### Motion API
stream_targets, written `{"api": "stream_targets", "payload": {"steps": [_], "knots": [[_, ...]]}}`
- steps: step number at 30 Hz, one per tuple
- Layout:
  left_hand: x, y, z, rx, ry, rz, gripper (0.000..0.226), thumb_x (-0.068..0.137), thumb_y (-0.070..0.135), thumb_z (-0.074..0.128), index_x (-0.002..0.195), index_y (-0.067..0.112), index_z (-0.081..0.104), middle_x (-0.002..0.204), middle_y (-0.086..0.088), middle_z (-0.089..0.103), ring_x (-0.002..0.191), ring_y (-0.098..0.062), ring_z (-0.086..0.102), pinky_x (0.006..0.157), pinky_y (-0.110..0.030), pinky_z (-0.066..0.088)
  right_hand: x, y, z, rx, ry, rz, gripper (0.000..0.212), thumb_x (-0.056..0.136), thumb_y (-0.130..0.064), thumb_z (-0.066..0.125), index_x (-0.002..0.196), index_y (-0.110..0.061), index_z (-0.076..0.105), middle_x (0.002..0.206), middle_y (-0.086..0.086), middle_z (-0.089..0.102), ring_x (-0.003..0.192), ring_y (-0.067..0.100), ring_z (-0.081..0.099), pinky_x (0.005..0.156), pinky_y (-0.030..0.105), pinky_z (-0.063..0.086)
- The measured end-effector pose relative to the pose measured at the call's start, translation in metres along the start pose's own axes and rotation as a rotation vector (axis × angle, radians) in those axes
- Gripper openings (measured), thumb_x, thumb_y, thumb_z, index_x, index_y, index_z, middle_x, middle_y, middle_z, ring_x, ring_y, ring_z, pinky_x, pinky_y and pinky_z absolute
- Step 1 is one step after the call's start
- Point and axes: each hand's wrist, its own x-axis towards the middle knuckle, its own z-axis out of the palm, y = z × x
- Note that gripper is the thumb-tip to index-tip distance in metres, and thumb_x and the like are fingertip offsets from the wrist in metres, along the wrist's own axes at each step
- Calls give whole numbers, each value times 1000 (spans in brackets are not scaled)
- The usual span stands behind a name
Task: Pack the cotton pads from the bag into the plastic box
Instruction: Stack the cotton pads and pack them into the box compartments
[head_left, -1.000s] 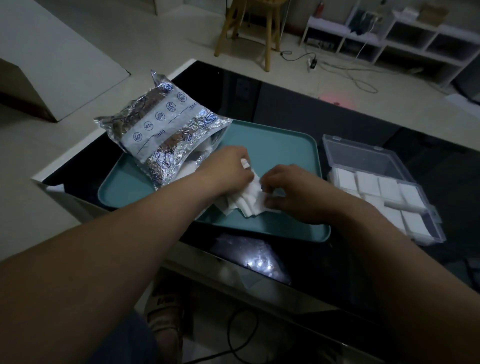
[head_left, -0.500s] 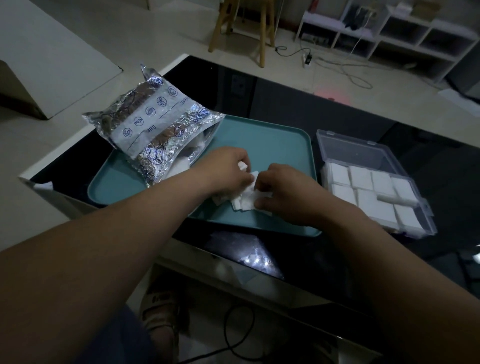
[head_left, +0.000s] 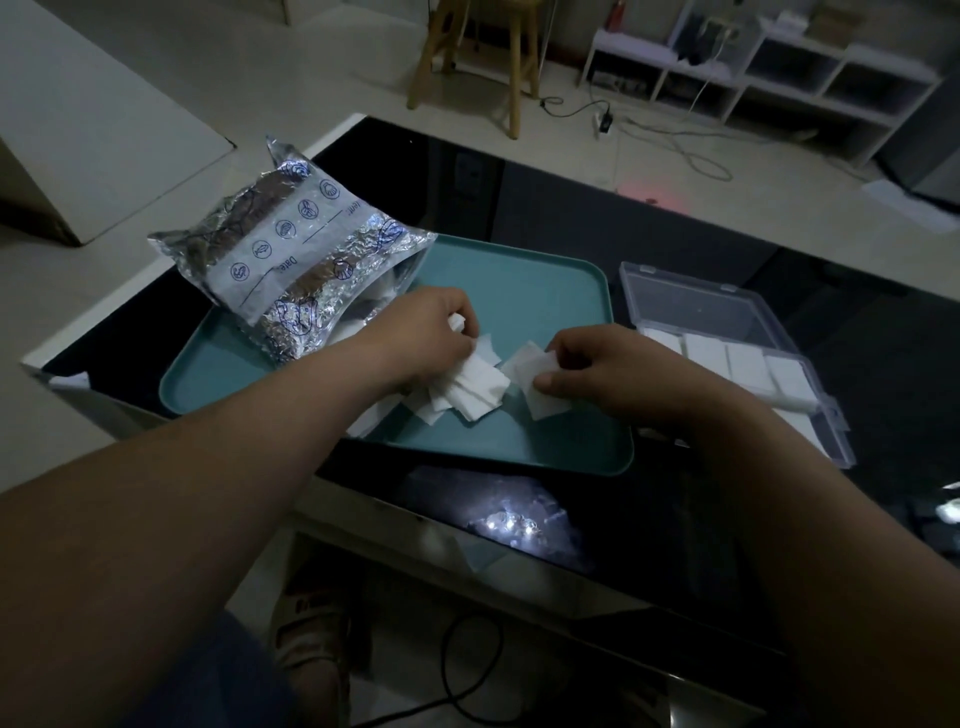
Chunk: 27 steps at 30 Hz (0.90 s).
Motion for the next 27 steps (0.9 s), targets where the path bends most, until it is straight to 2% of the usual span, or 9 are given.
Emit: {"api": "stream_targets", "payload": {"steps": [3, 5, 9, 13, 16, 18, 21, 24, 27], "knots": [[3, 2, -5, -13, 80, -2, 5, 94, 18, 63, 93, 18, 68, 89, 5, 64, 82, -18, 61, 62, -27, 42, 2, -1, 1, 370, 54, 80, 20, 93, -25, 76, 86, -8, 71, 85, 17, 70, 77, 21, 61, 72, 35, 46], [5, 4, -10, -132, 132, -12, 4, 94, 19, 63, 92, 19, 67, 91, 3, 65, 86, -21, 62, 73, -34, 51, 5, -5, 4, 707, 81, 109, 17, 93, -17, 75, 80, -12, 67, 72, 8, 64, 68, 15, 54, 65, 28, 41], [-2, 16, -8, -453, 124, -55, 8, 93, 19, 65, 85, 21, 65, 67, 1, 67, 61, -16, 58, 65, -33, 47, 12, -19, 21, 1149, 74, 131, 18, 95, -12, 72, 83, -16, 59, 67, -3, 60, 59, 10, 44, 60, 24, 32], [-10, 32, -5, -730, 38, -89, 9, 99, 7, 58, 93, 14, 62, 75, -7, 62, 53, -9, 54, 55, -26, 42, 14, -30, 33, 1268, 100, 172, 13, 97, -18, 70, 106, -11, 64, 71, -4, 64, 57, 5, 50, 58, 20, 36], [-13, 32, -4, -791, -3, -88, 9, 96, 3, 59, 96, 12, 62, 75, -8, 62, 56, -10, 56, 55, -26, 40, 14, -29, 33, 1316, 123, 205, 8, 100, -21, 67, 96, -14, 66, 67, -6, 61, 56, 4, 48, 58, 19, 37], [-14, 31, -4, -769, 5, -81, 9, 93, 4, 62, 96, 13, 62, 74, -5, 62, 59, -11, 58, 57, -27, 40, 14, -28, 32, 1302, 128, 215, 15, 100, -21, 67, 86, -17, 63, 66, -5, 57, 57, 6, 44, 57, 19, 36], [-14, 33, -6, -887, -40, -119, 4, 97, 16, 64, 100, 14, 61, 77, -3, 61, 61, -13, 55, 55, -27, 35, 13, -27, 31, 1281, 121, 198, 20, 101, -20, 65, 82, -18, 61, 65, -5, 57, 57, 6, 42, 58, 20, 34], [-15, 33, -7, -950, -140, -181, 19, 98, 33, 66, 89, 19, 58, 69, 1, 56, 57, -12, 47, 52, -26, 30, 9, -29, 31, 1248, 88, 140, 15, 101, -18, 65, 87, -16, 63, 68, -4, 58, 58, 6, 44, 60, 22, 32], [-16, 33, -2, -953, -147, -197, 26, 98, 26, 64, 75, 24, 54, 66, 2, 55, 57, -13, 46, 48, -26, 26, 4, -34, 33, 1155, 129, 103, 7, 100, -14, 67, 101, -11, 61, 64, -6, 63, 52, 5, 53, 60, 24, 36]]}}
